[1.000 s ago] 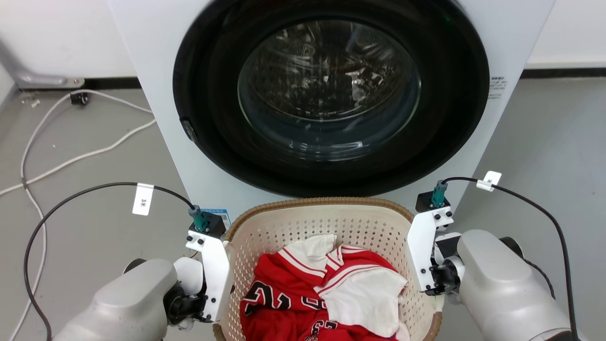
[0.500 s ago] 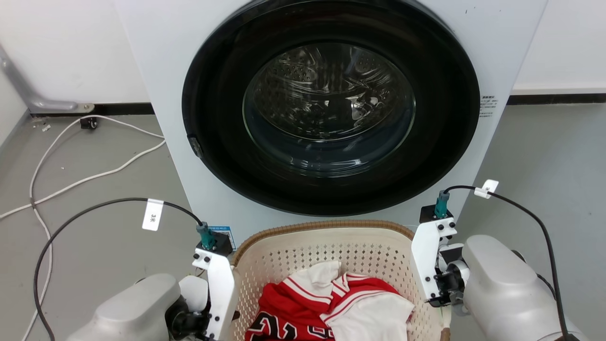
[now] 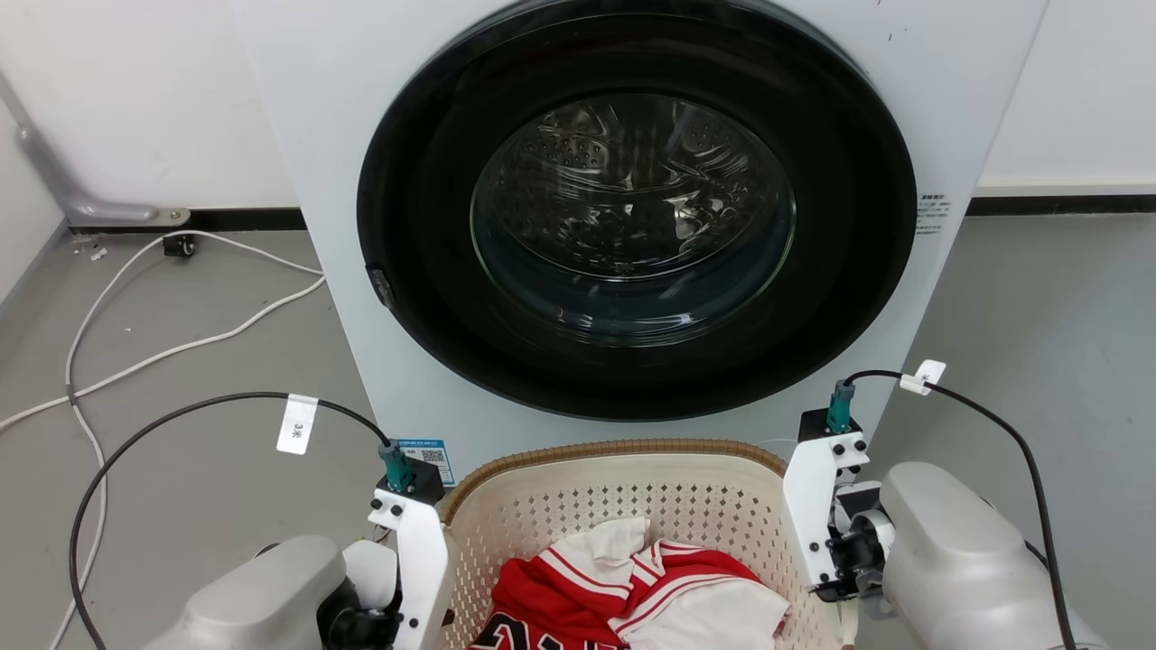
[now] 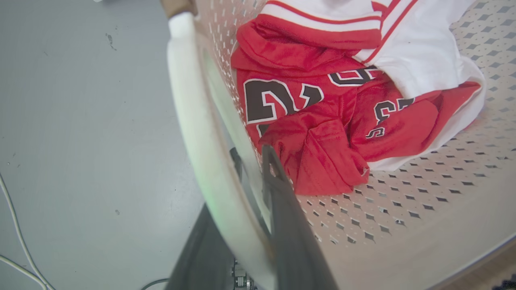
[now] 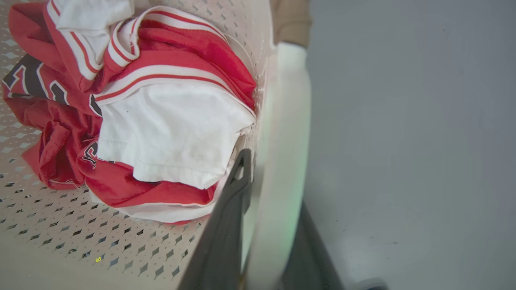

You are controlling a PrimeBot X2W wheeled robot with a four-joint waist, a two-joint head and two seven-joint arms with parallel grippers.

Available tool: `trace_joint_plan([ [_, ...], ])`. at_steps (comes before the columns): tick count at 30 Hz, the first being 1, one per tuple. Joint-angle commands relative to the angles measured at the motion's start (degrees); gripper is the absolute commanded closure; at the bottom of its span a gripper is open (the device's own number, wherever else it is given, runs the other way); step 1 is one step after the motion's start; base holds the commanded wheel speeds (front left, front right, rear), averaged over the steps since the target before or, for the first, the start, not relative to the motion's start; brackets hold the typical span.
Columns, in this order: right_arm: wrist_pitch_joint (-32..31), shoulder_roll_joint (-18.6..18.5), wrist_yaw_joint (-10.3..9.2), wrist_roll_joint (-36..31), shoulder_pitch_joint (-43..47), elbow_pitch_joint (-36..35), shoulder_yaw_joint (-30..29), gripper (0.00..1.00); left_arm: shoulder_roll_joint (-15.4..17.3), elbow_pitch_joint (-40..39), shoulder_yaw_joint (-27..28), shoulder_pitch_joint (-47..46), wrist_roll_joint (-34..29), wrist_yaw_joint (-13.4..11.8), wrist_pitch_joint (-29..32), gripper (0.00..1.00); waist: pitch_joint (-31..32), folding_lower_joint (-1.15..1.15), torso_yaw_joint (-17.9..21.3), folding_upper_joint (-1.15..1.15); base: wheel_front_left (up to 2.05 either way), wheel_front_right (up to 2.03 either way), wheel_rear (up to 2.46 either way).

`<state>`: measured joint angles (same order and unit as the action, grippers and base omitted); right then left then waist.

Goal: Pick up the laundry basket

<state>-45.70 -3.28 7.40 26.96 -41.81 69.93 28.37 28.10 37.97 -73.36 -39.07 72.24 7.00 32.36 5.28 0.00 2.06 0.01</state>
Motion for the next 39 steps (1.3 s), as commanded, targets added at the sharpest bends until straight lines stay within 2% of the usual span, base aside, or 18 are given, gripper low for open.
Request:
trace_joint_plan([
  [1,-0.4,-1.1,0.16,0.3,0.6,0.2,0.3,1.0,-0.1,-0.2,0.0,0.4,-0.8,0.8,-0.5,1.0,-0.1,0.0,0.1,-0.01,0.0,0.0,0.0],
  [39,0.4,-1.2,0.15,2.1,-0.9,2.0,2.0,1.0,-0.1,-0.3,0.0,-1.6,-0.7,0.8,0.6,1.0,-0.2,0.0,0.8,-0.01,0.0,0.0,0.0],
])
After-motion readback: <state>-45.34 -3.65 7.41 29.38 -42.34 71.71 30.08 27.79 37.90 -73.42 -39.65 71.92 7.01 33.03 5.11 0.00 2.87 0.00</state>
